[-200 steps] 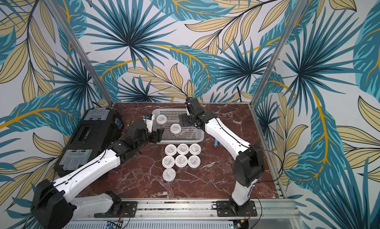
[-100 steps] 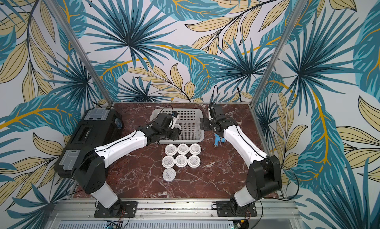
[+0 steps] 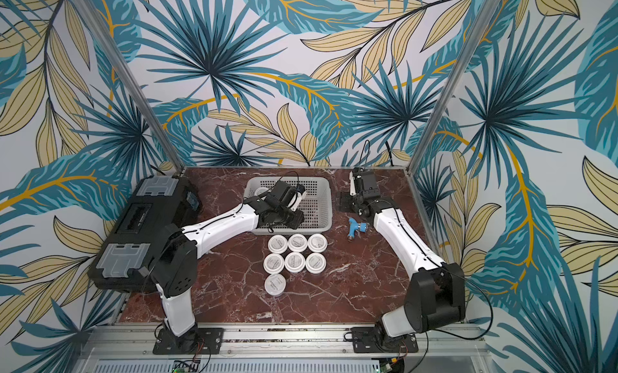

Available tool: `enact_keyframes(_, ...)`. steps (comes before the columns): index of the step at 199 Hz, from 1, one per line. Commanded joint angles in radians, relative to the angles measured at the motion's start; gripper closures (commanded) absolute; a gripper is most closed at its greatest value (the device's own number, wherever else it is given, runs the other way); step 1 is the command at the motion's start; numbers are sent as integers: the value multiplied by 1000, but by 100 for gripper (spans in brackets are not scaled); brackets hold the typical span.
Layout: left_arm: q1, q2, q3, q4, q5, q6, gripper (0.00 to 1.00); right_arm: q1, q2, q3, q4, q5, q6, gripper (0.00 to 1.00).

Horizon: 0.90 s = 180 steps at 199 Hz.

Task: Put the yogurt in the basket
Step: Adjust the yogurt in the basket.

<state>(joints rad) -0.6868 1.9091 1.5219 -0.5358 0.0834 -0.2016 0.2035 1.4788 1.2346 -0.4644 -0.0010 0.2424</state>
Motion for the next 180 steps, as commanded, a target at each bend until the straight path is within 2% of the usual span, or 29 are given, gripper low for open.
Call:
enact_keyframes(1, 3, 18, 50, -40, 10, -1, 63, -3, -12, -25, 20, -23, -9, 15)
enact_keyframes(180, 49, 195, 182, -70, 21, 12, 62, -4, 3, -28, 30, -40, -10, 16)
